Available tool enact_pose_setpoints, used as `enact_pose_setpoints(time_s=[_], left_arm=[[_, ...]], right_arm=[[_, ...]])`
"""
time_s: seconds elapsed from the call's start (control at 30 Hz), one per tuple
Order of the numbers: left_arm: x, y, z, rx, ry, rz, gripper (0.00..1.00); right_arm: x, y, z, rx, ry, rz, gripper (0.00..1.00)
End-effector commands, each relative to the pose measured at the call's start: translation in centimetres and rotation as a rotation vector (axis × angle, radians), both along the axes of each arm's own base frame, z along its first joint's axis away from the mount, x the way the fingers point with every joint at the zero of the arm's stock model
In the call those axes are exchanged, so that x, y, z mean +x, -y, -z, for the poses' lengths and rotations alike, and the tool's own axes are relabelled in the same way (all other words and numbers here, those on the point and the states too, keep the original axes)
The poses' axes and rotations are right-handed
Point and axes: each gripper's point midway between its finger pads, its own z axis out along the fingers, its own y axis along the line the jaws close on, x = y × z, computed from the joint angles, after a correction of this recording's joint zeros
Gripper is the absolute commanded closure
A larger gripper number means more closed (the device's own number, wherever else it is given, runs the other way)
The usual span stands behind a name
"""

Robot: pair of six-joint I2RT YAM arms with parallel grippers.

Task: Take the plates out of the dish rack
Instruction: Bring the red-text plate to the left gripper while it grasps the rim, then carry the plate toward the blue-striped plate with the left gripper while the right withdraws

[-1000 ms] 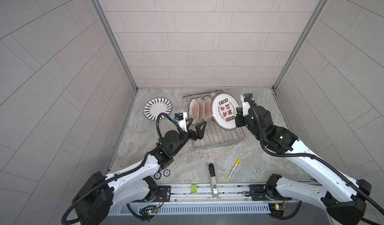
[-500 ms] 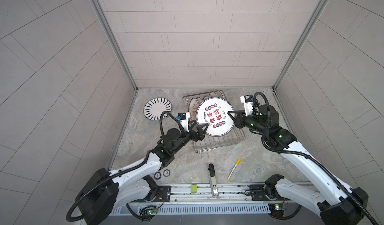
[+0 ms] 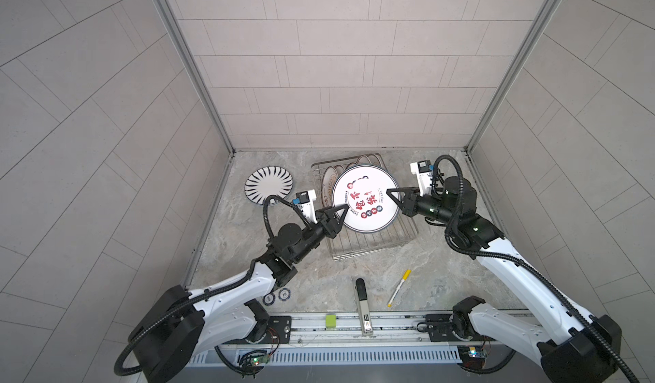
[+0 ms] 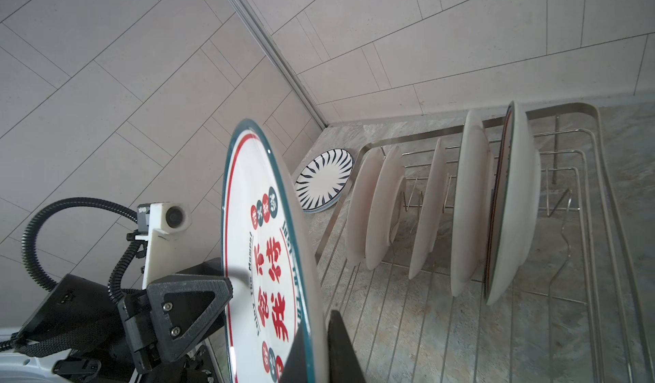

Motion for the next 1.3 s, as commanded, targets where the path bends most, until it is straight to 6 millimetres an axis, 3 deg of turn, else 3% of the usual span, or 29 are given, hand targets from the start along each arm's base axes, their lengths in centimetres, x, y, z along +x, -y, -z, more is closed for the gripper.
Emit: enact_pose_setpoints(time_s=[0.0, 0.13, 0.4, 0.67, 0.93, 1.17, 1.27], left_arm=[[0.3, -0.9, -0.5, -0.039, -0.001, -0.047, 0.71], [0.7, -1.2, 0.0, -0.014, -0.008, -0.077, 0.88], [0.7, -0.3, -0.3, -0.022, 0.000, -0.038, 0.88], [1.0, -0.4, -0.2, -0.048, -0.026, -0.049, 1.00], [1.7, -1.1, 0.1, -0.044, -0.051, -0.100, 1.00], [2.4, -1.9, 0.3, -0.071, -0.082, -0.116, 1.00], [2.7, -2.7, 0.6, -0.077, -0.093, -0.134, 1.00]], right_arm=[[-0.1, 0.0, -2.0, -0.007, 0.081, -0.002, 0.95], [0.3, 0.1, -1.4, -0.030, 0.076, 0.014, 0.95], [0.3, -1.1, 0.0, -0.079, 0.043, -0.052, 0.94], [0.8, -1.0, 1.1, -0.115, 0.015, -0.040, 0.81], [1.2, -0.6, 1.7, -0.138, -0.002, -0.012, 0.44], [1.8, 0.6, 2.2, -0.175, -0.023, 0.069, 0.01], [2.3, 1.8, 2.5, -0.207, -0.032, 0.145, 0.01]])
